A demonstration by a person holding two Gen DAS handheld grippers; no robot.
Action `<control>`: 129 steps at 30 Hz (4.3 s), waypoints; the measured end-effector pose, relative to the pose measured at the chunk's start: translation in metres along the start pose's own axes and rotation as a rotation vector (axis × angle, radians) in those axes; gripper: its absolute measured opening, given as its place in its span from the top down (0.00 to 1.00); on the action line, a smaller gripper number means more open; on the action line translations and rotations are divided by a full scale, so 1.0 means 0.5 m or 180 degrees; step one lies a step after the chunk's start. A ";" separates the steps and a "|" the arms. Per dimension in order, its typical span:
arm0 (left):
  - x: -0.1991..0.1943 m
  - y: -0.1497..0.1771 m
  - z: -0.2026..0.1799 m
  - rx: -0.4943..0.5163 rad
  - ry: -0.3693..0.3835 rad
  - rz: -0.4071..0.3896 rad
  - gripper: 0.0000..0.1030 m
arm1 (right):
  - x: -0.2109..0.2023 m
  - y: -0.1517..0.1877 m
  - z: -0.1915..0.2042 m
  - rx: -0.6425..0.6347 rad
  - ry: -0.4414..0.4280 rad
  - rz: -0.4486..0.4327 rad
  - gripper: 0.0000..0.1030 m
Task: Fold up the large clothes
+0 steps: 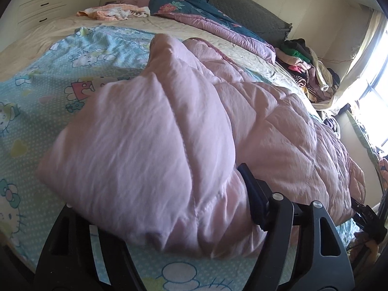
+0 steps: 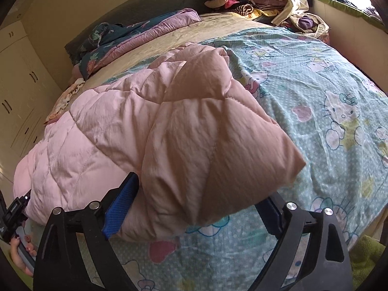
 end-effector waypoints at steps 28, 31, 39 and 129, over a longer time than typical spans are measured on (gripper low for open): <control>-0.308 0.036 -0.112 0.0606 0.0057 -0.0752 0.09 | -0.362 0.016 0.190 -0.0928 0.0085 -0.1174 0.04; -0.314 0.064 -0.135 0.0669 0.0116 -0.0721 0.09 | -0.376 0.031 0.213 -0.0998 0.0058 -0.1209 0.04; -0.294 0.150 -0.177 0.0842 0.0189 -0.0531 0.09 | -0.373 0.077 0.264 -0.1060 -0.0013 -0.1163 0.04; -0.257 0.200 -0.175 0.0964 0.0066 -0.0394 0.09 | -0.321 0.126 0.288 -0.1137 -0.0113 -0.0839 0.04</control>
Point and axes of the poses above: each gripper's, at about its wrist camera, not at the fingertips, and x roughly the way its jaws point, z to its left, y to its underside, the point moved 6 cm from there along x, roughly the way its jaws point, and after that the axes turned 12 degrees about -x, right-handed, at the moved point
